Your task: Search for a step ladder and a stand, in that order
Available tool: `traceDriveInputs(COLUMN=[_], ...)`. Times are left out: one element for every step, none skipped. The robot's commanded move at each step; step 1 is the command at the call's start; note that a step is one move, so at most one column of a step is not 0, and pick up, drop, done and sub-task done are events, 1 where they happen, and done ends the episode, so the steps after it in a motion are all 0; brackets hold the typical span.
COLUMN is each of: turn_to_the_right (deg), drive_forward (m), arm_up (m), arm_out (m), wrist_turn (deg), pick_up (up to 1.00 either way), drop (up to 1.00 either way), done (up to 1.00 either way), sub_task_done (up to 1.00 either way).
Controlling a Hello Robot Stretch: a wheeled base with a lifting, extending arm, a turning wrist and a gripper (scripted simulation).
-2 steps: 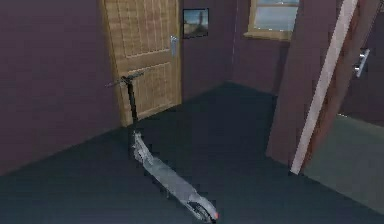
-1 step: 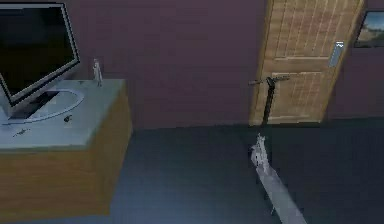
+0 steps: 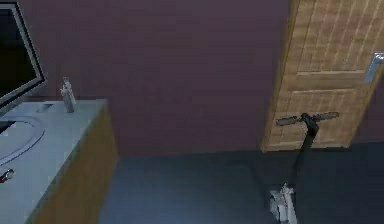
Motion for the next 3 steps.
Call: traceDriveInputs(turn_to_the_right=[-45.0,-45.0,0.0], drive_forward=[0.0,0.0,0.35], arm_up=[0.0,0.0,0.0], arm_out=[0.0,0.0,0.0], wrist_turn=[0.0,0.0,0.0], pick_up=[0.0,0.0,0.0], drop=[0.0,0.0,0.0], done=[0.0,0.0,0.0], sub_task_done=[0.0,0.0,0.0])
